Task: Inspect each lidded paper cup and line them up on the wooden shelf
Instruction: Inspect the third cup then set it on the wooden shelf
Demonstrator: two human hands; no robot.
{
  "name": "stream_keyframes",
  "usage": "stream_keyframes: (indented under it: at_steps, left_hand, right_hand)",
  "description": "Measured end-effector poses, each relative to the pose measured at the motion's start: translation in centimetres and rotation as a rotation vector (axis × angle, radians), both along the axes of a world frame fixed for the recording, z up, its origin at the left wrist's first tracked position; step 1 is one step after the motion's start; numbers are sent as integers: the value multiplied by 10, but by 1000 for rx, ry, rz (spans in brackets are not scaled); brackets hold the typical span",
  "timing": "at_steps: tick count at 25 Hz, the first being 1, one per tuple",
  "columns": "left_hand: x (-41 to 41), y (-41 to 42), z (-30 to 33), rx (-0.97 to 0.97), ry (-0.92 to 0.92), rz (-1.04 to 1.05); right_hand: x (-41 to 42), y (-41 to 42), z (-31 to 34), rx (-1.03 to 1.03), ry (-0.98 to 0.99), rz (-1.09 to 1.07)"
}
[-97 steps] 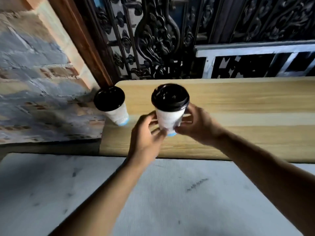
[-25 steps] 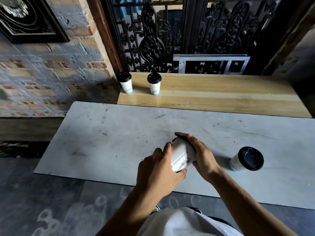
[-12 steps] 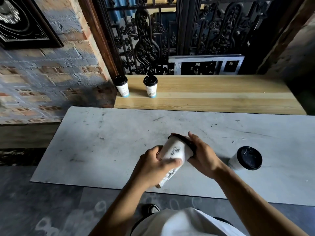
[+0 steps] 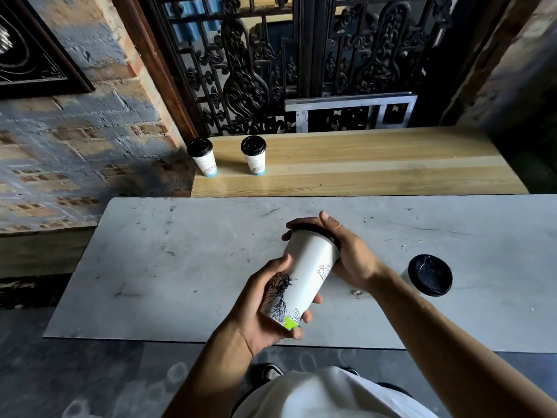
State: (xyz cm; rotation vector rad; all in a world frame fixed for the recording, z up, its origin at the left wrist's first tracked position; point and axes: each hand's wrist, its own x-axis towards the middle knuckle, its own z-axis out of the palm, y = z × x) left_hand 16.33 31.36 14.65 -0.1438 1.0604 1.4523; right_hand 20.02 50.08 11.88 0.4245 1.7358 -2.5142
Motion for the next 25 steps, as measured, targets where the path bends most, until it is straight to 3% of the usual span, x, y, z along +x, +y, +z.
stream_keyframes:
  at_steps: [7, 10, 14, 17, 21, 25]
  left_hand:
    - [6, 7, -7, -24, -50, 4]
    - [6, 12, -7, -43, -62, 25]
    - [4, 28, -7, -138, 63, 139]
    - [6, 38, -13, -257, 186, 247]
    - [14, 45, -22, -348, 264, 377]
    - [23, 49, -26, -361, 293, 359]
  right_hand:
    - [6, 6, -4, 68, 61, 21]
    - [5, 8, -9, 45, 1, -24]
    - [7, -4, -28, -114, -152, -251]
    - [15, -16, -44, -207, -201, -264]
    - [28, -22, -46, -297, -101, -246]
    - [37, -21, -44, -288, -102, -274]
